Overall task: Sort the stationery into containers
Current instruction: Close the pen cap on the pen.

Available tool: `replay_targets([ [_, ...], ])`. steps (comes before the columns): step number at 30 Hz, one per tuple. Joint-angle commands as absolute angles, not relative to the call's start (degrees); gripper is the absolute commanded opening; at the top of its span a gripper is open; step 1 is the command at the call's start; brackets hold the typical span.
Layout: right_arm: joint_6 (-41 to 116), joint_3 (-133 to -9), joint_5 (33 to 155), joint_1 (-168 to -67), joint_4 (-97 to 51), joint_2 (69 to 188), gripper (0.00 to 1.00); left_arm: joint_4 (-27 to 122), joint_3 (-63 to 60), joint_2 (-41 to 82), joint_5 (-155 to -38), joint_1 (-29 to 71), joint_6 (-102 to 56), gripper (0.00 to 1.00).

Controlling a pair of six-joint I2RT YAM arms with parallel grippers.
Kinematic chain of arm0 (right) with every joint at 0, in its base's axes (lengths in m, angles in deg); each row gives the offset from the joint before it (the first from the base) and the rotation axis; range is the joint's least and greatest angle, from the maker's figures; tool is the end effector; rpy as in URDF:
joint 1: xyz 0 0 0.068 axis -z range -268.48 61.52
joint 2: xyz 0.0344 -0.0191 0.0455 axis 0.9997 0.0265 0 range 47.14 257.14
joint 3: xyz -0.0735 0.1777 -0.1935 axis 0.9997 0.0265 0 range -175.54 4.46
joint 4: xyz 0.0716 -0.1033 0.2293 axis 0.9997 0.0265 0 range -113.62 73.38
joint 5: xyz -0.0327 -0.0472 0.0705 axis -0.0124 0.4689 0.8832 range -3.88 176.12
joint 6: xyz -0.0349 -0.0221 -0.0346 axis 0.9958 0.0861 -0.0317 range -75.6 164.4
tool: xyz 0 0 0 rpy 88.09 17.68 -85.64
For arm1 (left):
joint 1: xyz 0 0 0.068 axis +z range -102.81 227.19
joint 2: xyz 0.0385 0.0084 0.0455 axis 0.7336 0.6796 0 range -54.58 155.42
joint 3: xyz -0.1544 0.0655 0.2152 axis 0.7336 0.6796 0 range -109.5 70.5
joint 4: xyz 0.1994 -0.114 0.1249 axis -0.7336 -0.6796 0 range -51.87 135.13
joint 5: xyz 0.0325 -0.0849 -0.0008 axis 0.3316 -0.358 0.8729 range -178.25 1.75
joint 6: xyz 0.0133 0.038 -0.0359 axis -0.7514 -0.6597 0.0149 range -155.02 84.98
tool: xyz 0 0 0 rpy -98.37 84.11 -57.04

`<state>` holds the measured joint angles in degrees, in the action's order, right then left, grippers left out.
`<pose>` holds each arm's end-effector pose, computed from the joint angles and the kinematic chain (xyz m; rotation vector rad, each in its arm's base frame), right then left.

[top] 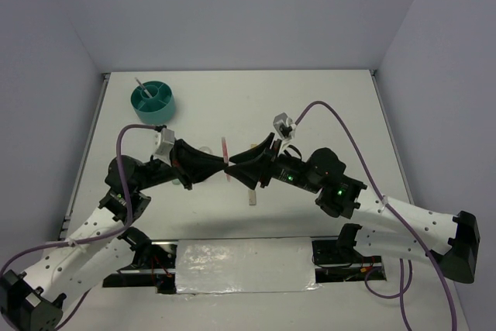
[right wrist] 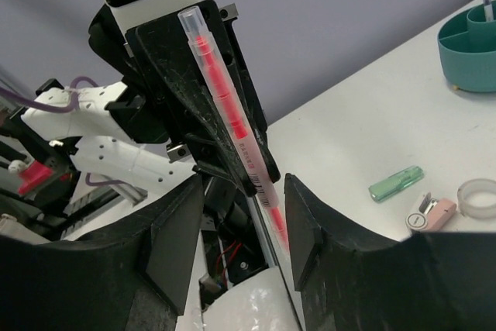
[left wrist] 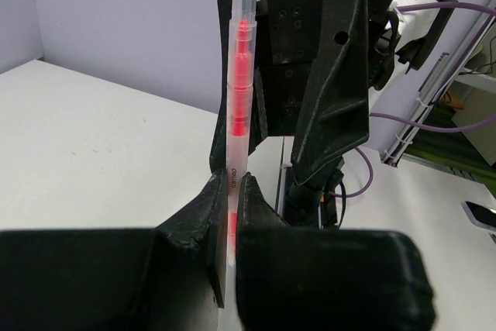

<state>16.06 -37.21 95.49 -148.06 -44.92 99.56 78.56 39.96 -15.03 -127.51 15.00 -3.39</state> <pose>0.1054 0.1911 0.3560 -0.5574 1.4330 1.3682 0.1238 -0.1044 0.3445 0.6670 1.1911 -1.3415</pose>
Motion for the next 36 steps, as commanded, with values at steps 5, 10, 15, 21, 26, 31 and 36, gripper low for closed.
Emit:
replay_targets([
  [5,19.08,-39.49,96.50,-148.51,-47.70,100.13,0.53,83.45,36.84,-13.63,-130.52,14.93,-2.95,0.00],
  [10,21.81,-41.76,94.48,-148.51,-47.00,101.19,0.48,82.13,36.67,-12.84,-131.66,13.88,-3.47,0.00],
  [15,22.95,-43.00,93.86,-148.51,-47.09,101.80,0.49,78.88,36.14,-12.49,-130.79,12.56,-5.58,0.00],
  [21,23.57,-44.15,93.24,-148.60,-45.33,101.89,0.32,77.82,36.23,-12.57,-129.38,12.03,-6.20,0.00],
  [26,22.87,-42.66,93.07,-148.60,-45.85,101.63,0.00,76.07,34.73,-12.75,-127.10,12.03,-6.37,0.00],
  [31,22.78,-41.69,92.46,-148.60,-46.82,100.92,0.00,79.66,33.50,-11.00,-127.61,12.03,-2.16,0.39],
  [36,23.13,-42.74,92.63,-148.51,-46.47,101.36,0.00,89.31,34.11,-8.62,-130.61,11.51,3.81,0.70],
])
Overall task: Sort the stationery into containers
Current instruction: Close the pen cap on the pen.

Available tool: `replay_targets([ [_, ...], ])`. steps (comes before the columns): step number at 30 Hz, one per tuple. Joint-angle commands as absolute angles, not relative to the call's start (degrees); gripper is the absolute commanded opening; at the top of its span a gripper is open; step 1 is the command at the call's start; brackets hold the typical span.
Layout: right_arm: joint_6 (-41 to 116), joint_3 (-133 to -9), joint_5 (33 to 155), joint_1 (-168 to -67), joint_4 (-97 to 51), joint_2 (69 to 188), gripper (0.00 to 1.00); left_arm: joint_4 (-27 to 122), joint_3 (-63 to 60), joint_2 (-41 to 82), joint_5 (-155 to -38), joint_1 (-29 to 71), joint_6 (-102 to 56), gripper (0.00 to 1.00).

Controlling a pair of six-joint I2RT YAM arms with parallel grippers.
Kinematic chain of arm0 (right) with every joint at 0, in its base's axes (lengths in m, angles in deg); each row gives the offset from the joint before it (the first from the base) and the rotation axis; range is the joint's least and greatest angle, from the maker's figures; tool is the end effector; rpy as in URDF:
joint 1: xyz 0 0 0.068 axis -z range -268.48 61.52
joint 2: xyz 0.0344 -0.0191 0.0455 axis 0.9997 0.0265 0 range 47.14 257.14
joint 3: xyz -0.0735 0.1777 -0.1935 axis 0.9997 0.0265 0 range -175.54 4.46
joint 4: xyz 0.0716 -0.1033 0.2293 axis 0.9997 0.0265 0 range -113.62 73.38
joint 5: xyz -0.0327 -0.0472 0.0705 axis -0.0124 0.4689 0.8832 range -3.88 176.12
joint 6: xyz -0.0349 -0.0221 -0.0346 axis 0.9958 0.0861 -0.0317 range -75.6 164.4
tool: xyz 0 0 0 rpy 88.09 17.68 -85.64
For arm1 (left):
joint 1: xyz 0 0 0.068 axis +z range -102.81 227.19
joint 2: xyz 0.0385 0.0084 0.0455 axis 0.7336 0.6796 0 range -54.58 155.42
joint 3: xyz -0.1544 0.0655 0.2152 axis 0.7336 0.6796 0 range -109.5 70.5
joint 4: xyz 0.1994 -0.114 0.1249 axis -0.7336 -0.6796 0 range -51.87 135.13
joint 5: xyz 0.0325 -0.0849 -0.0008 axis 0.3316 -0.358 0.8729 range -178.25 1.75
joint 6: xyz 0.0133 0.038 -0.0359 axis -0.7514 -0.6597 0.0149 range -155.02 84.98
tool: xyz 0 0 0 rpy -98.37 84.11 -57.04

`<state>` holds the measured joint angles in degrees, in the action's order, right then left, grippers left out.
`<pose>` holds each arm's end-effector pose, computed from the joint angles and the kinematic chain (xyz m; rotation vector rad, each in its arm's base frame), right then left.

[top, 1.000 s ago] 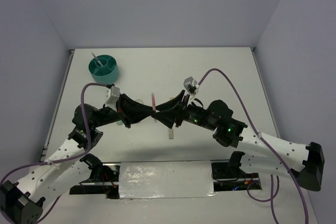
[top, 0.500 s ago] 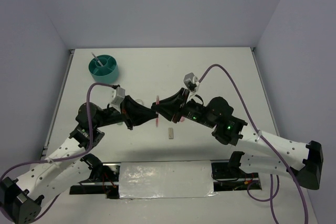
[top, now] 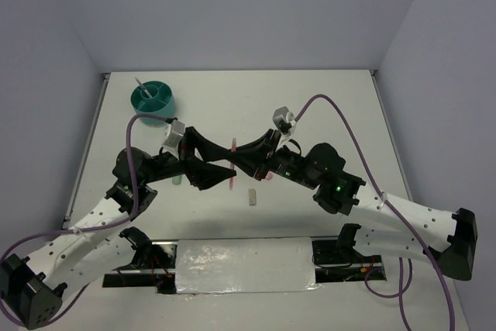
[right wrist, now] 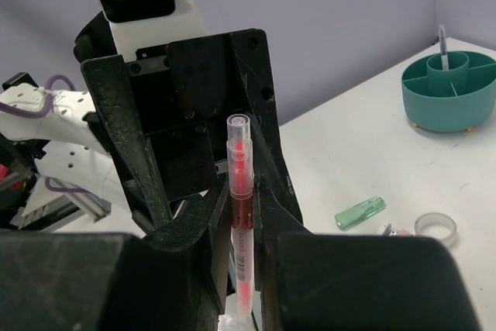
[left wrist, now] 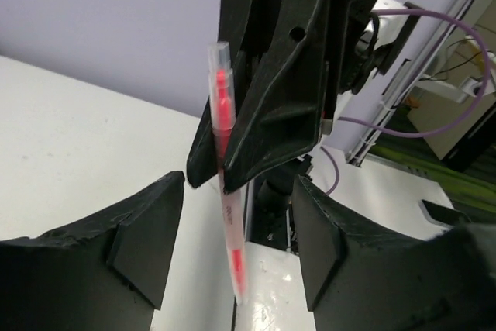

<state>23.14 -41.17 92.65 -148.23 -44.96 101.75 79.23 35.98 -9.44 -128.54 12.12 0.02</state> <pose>0.1099 0.1967 0.3732 -0.5830 1.3536 1.2503 0.1330 -0.1213 0.3548 0.6866 1.2269 -1.4429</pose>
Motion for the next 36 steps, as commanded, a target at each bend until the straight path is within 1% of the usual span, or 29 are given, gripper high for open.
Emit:
replay_targets([
  [1,23.04,-42.83,92.63,-148.51,-46.65,101.45,0.00,89.94,34.12,-8.01,-130.96,11.33,4.17,0.70],
  [3,22.95,-43.09,92.80,-148.51,-46.74,101.54,0.00,89.87,33.77,-7.39,-131.14,10.72,3.65,0.62],
  [4,22.78,-43.09,92.80,-148.51,-47.00,101.45,0.00,89.25,33.59,-6.86,-131.40,10.54,3.21,0.49],
  [5,22.69,-43.18,92.80,-148.51,-47.09,101.37,0.00,88.64,33.50,-6.77,-131.31,10.36,2.95,0.46],
  [9,22.51,-44.23,93.24,-148.60,-46.82,101.54,0.00,88.10,34.38,-5.89,-131.05,10.19,1.98,0.45],
  [10,22.34,-44.32,93.33,-148.51,-47.00,101.63,0.00,87.84,34.47,-5.72,-131.14,10.19,1.89,0.30],
  [11,22.34,-44.58,93.42,-148.51,-46.91,101.63,0.00,87.41,34.47,-5.54,-131.14,10.10,1.37,0.20],
  [14,22.25,-44.67,93.68,-148.51,-46.91,101.63,0.00,85.12,33.77,-5.37,-130.96,10.10,0.40,0.00],
  [16,22.25,-44.67,94.12,-148.51,-46.91,101.80,0.00,84.94,33.76,-5.80,-130.87,10.01,0.13,0.00],
  [17,22.25,-44.67,94.47,-148.43,-46.82,101.89,0.11,85.03,33.76,-5.98,-130.79,10.01,0.05,0.00],
  [18,22.51,-44.41,94.65,-148.43,-46.91,101.63,0.28,85.03,33.94,-6.50,-130.79,10.01,-0.13,0.00],
  [19,22.69,-44.24,94.48,-148.43,-46.91,101.45,0.36,84.85,34.03,-6.68,-130.61,10.01,-0.31,0.00],
  [22,22.78,-43.80,94.39,-148.08,-46.83,100.58,0.70,84.24,34.20,-7.74,-130.52,10.01,-0.83,0.00],
  [24,23.56,-43.80,95.17,-147.99,-45.95,100.05,0.84,83.98,34.38,-8.53,-130.00,10.01,-1.01,0.00],
  [25,23.92,-43.62,95.44,-147.81,-45.68,99.79,0.99,83.80,34.47,-8.79,-129.65,10.01,-1.27,0.00],
  [30,24.97,-41.95,95.62,-146.76,-45.59,97.41,1.00,84.33,35.17,-10.46,-129.82,9.92,-0.92,0.00],
  [34,25.94,-44.05,96.75,-145.18,-44.01,96.18,0.99,84.76,35.26,-9.76,-130.70,9.92,-0.40,0.00],
  [35,26.20,-44.67,97.46,-144.83,-43.32,96.09,0.98,84.94,35.43,-9.67,-130.70,10.01,-0.31,0.00],
  [36,26.38,-46.07,97.90,-144.47,-42.79,96.18,0.92,84.77,35.52,-9.76,-130.35,9.92,-0.39,0.00],
])
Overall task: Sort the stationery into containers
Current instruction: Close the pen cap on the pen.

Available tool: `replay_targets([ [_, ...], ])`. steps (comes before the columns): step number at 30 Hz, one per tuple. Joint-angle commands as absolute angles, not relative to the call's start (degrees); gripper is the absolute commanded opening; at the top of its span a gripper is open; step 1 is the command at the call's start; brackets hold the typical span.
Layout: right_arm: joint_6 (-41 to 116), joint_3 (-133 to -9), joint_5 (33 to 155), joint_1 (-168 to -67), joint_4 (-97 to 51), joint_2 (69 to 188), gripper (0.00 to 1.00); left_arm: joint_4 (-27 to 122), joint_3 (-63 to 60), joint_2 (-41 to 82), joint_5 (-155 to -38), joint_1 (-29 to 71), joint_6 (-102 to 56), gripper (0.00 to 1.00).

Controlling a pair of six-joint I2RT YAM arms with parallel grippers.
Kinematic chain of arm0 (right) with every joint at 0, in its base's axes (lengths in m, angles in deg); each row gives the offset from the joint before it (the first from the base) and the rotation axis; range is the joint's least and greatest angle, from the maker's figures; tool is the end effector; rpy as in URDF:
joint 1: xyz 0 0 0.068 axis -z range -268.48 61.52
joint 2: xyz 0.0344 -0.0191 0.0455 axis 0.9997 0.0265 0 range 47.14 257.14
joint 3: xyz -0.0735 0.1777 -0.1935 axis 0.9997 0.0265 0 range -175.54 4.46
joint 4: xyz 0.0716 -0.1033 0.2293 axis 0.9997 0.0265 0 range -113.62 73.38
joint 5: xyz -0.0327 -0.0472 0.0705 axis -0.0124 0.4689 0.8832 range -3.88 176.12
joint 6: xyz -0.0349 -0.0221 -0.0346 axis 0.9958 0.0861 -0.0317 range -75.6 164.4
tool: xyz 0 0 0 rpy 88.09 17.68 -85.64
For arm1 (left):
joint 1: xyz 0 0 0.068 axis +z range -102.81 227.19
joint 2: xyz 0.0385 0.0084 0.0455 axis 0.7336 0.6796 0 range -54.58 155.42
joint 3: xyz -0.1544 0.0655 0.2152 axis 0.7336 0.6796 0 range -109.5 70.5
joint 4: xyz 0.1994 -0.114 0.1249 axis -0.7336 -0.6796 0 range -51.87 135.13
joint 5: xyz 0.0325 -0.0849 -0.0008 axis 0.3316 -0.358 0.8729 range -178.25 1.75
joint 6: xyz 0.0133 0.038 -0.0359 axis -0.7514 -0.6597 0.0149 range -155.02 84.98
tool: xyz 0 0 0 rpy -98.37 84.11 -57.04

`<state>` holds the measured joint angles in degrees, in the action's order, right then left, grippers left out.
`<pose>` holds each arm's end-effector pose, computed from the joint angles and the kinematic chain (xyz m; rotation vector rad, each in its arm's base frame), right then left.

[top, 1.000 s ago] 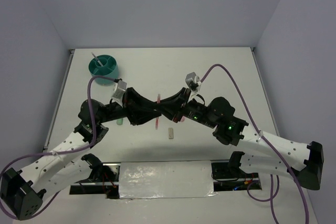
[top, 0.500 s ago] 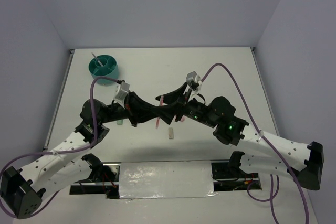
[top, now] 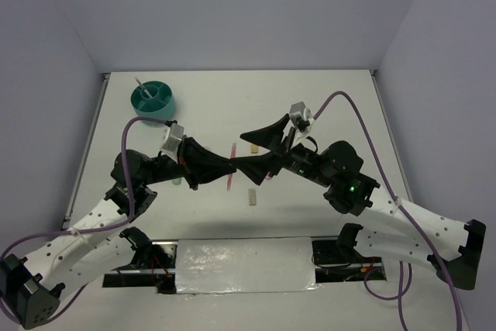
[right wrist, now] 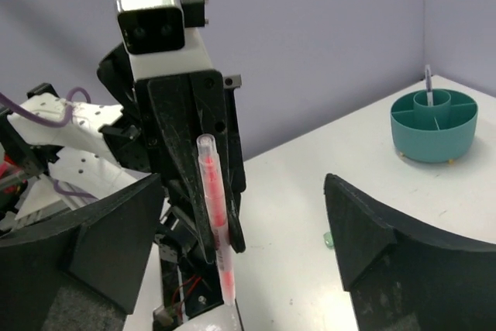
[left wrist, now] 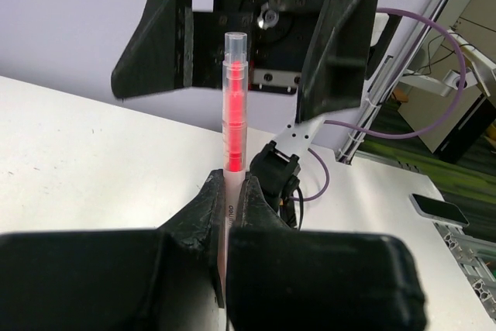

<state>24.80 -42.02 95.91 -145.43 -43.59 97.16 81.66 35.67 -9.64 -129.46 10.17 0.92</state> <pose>0.1057 0.1737 0.3914 -0.5943 1.2623 1.2413 0.1258 -0.1241 0.3609 0.7253 1.1707 -1.4853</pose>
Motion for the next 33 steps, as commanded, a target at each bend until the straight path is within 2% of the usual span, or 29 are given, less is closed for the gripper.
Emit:
replay_targets([
  [1,26.90,-46.78,98.42,-144.47,-42.08,96.35,0.89,84.68,35.70,-9.85,-130.26,9.92,-0.40,0.00],
  [2,26.99,-47.83,98.60,-144.30,-40.77,96.79,0.81,84.59,35.78,-9.85,-130.26,9.92,-0.57,0.00],
  [7,26.56,-47.75,100.71,-144.29,-41.89,97.93,0.63,83.97,35.79,-9.94,-129.91,9.84,-0.92,0.00],
  [10,26.38,-48.01,101.68,-144.29,-42.34,98.38,0.35,83.54,35.61,-9.23,-129.82,9.83,-1.10,0.00],
  [11,26.38,-48.19,101.94,-144.29,-42.34,98.64,0.28,83.36,35.61,-9.15,-129.73,9.92,-1.19,0.00],
  [12,26.38,-48.28,102.12,-144.29,-42.34,98.81,0.28,83.36,35.70,-8.97,-129.82,9.92,-1.19,0.00],
  [16,26.29,-48.72,102.12,-144.29,-42.43,99.43,0.43,83.62,35.96,-8.97,-129.73,9.83,-1.10,0.00],
  [19,26.03,-48.72,102.30,-144.38,-43.04,99.87,0.43,83.27,35.87,-8.88,-129.73,9.83,-1.19,0.00],
  [22,25.94,-48.81,102.12,-144.29,-43.22,100.05,0.31,83.10,35.70,-8.71,-129.64,9.92,-1.45,0.00],
  [23,26.03,-48.89,101.69,-144.29,-43.13,100.05,0.14,82.83,35.78,-8.79,-129.64,9.84,-1.54,0.00],
  [25,25.94,-48.89,101.42,-144.29,-42.78,99.96,0.00,82.57,35.79,-8.79,-129.56,9.83,-1.62,0.00],
  [33,24.36,-40.47,102.38,-144.29,-48.39,101.63,0.00,82.48,32.98,-11.17,-127.00,9.92,-1.71,0.00],
])
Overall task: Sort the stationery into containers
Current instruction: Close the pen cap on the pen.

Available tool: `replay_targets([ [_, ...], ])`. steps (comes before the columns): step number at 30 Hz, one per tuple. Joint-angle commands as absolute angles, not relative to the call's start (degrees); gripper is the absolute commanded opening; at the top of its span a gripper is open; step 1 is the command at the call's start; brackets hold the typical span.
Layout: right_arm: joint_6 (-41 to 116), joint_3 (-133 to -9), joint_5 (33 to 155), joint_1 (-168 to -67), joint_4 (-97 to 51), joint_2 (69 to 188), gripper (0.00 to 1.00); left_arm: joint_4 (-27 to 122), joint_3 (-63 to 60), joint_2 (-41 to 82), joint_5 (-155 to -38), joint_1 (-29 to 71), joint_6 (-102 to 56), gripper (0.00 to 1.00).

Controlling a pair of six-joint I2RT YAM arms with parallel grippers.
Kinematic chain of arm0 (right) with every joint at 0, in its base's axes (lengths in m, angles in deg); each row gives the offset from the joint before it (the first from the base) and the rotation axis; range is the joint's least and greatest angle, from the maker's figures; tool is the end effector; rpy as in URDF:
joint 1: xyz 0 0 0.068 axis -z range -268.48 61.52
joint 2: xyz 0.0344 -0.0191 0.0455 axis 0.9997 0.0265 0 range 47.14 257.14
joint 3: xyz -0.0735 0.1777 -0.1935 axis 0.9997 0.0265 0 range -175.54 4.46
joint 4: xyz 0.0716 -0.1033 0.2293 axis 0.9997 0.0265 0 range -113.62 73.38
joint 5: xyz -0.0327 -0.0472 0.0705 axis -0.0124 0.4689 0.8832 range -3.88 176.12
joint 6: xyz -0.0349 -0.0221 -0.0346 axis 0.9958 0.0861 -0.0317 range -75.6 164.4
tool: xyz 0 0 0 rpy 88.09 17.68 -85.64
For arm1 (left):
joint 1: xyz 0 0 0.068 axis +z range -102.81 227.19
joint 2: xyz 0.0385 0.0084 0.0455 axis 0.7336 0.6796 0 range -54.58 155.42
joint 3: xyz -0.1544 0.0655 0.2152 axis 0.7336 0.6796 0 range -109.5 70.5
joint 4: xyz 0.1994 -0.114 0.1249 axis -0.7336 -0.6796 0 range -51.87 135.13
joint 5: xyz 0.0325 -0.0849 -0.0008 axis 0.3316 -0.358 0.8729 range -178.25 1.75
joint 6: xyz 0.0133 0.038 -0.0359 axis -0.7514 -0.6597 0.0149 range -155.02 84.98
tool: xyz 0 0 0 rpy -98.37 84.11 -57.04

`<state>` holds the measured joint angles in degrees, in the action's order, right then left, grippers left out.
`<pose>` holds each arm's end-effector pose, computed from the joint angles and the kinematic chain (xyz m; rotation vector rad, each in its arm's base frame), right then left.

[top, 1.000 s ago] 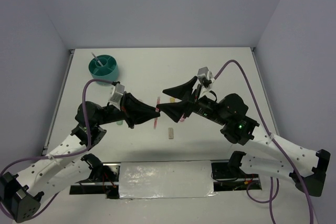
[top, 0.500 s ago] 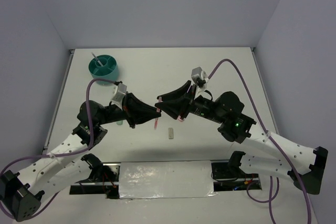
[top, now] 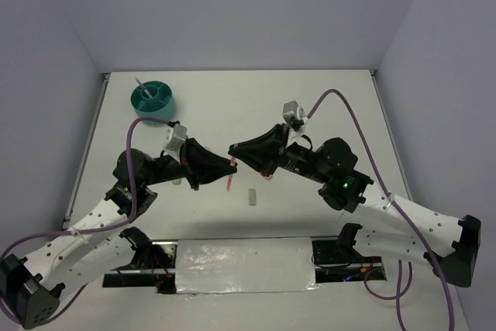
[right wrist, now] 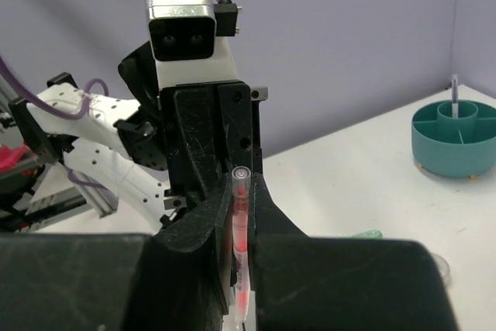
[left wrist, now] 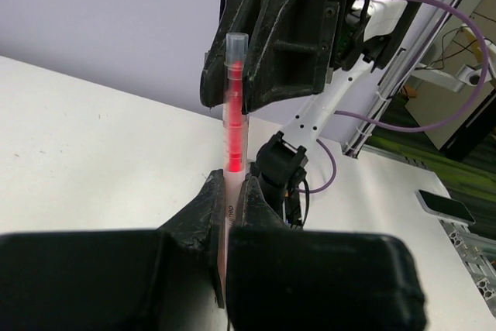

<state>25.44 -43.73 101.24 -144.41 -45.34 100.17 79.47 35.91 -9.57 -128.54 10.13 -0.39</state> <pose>0.1122 0.1826 0.3950 -0.6707 1.2285 1.2744 0.1280 -0.1253 0.3560 0.7156 1.2082 -1.4648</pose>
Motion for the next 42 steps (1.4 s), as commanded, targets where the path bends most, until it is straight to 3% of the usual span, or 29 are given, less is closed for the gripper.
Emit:
replay_targets([
  [1,23.75,-37.93,103.17,-144.29,-49.36,101.80,0.00,82.22,31.23,-11.43,-127.18,9.92,-2.41,0.00],
  [12,18.03,-24.29,104.93,-144.47,-57.98,106.81,0.00,79.14,21.20,-10.55,-130.08,9.92,-5.76,0.00],
  [42,19.44,-23.74,106.25,-144.47,-55.53,115.78,0.00,77.30,15.66,-8.27,-134.91,15.99,-6.11,0.00],
])
